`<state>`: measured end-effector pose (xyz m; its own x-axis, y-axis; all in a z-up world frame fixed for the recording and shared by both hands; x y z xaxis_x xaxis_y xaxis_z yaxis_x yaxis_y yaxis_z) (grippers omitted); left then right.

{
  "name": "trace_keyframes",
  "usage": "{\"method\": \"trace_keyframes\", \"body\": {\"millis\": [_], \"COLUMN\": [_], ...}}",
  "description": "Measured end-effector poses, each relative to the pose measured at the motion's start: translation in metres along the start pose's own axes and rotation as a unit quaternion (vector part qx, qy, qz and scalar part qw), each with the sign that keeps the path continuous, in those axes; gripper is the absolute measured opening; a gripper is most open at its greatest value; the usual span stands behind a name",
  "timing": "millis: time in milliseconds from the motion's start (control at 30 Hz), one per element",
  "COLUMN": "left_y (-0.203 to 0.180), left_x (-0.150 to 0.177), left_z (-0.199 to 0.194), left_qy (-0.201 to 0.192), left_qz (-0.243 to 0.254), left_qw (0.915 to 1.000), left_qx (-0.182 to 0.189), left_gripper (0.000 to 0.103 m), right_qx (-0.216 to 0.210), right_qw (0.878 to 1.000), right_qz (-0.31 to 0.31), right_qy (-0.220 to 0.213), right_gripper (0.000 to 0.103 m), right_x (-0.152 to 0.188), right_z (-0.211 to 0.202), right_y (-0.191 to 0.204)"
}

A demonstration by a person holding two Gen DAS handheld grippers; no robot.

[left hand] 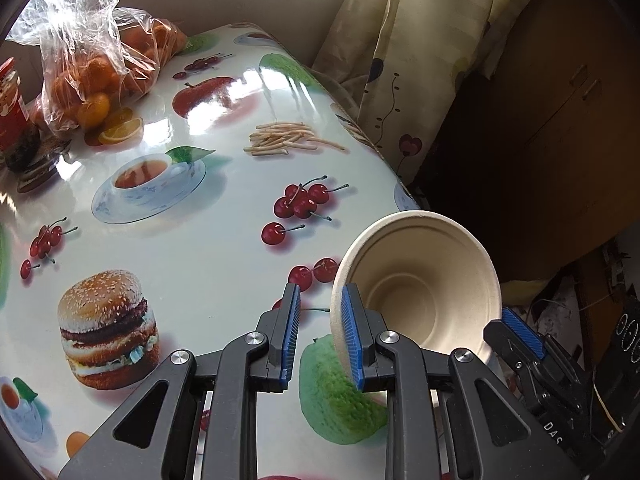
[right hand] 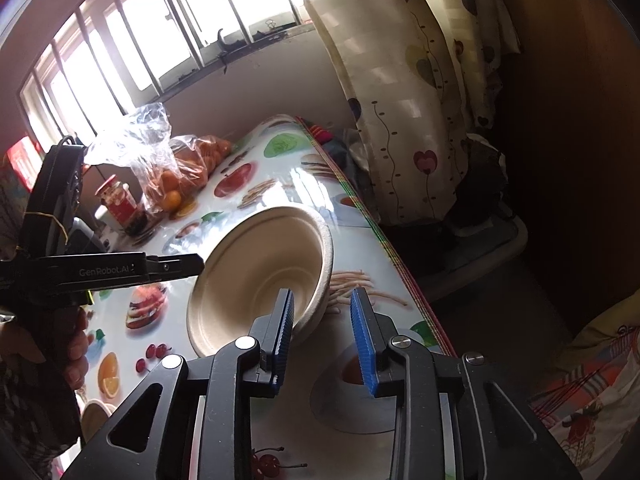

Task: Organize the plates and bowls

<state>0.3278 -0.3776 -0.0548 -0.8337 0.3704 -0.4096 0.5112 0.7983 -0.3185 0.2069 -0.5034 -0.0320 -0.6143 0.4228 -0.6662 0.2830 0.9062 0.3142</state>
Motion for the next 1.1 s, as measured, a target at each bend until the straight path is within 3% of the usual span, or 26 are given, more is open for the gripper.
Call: {"method": "trace_keyframes", "body": {"millis": [300,567,1100], "left_y": [-0.0014,-0.0043,-0.0049], "left_x": [0.0012,0.0017,0.0045], "left_z": [0.0011,0.0012,-0.0032], "left_qy": [0.003,0.002,0.004], "left_qz": [-0.003,-0.001,-0.009], "left_qw": [0.9999,0.9999,0.9997], "left_qx": [0.011,0.016,0.023], "left_gripper": [0.013,0.006,0.006], "right_qx": [-0.009,-0.011,-0.001], "right_qw": [1.0,1.0,1.0], "right_qz": [-0.005,0.003,0.014], "right_qy": [0.001,0.002,0.003], "right_gripper": [0.016,0.015,0.015], "right_x": [-0.0021,-0.0025,-0.0027], "right_z": [0.0026,0.003,0.0042], "right_y": [0.0069,0.0059,0.002]}}
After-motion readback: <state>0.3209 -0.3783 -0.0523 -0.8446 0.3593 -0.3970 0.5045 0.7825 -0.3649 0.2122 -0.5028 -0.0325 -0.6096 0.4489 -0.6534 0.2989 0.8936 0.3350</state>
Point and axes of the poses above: each gripper's, at about its wrist camera, not at the fingertips, and z roughly the way its jaws point, y to its left, x to its underside, the point moved 9 cm from there along z, roughly the way its jaws point, and after that the axes turned 1 degree about -z, right-handed, at the moved point
